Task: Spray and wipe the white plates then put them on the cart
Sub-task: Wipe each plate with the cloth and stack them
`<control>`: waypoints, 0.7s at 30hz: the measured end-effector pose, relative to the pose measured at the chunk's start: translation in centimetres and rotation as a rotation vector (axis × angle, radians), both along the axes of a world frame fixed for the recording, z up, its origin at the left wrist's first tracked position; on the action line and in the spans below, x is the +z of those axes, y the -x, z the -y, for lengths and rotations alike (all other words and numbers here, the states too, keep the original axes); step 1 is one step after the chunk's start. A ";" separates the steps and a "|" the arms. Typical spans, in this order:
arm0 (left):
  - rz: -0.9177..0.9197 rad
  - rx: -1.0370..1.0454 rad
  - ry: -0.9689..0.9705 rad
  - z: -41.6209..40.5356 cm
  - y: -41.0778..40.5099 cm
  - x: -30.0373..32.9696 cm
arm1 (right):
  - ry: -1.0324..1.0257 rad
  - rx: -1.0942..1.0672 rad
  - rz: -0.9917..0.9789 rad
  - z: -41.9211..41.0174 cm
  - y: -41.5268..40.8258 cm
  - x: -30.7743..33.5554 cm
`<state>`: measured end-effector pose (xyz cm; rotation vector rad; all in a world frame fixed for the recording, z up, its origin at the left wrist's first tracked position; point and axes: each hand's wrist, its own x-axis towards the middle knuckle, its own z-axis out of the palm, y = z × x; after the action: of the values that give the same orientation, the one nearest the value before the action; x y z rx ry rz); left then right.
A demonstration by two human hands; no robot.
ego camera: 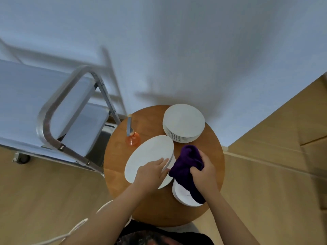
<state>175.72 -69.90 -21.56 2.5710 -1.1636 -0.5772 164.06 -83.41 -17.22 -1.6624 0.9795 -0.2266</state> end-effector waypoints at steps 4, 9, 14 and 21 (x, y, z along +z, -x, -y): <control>-0.028 -0.037 -0.058 0.5 0.2 -2.8 | -0.041 -0.006 -0.053 1.7 0.1 -1.4; 0.007 -0.065 -0.206 1.1 1.2 -6.0 | -0.095 -0.029 -0.085 3.8 -0.5 -2.5; 0.082 -0.117 -0.321 1.3 2.4 -8.4 | -0.135 -0.062 -0.111 5.5 -0.6 -3.4; 0.108 -0.139 -0.275 1.8 3.9 -10.6 | -0.155 -0.067 -0.173 6.6 -0.3 -4.5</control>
<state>171.81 -71.74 -32.15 2.7958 -1.3960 -0.6786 164.33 -90.06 -21.75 -1.5274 1.1539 -0.0498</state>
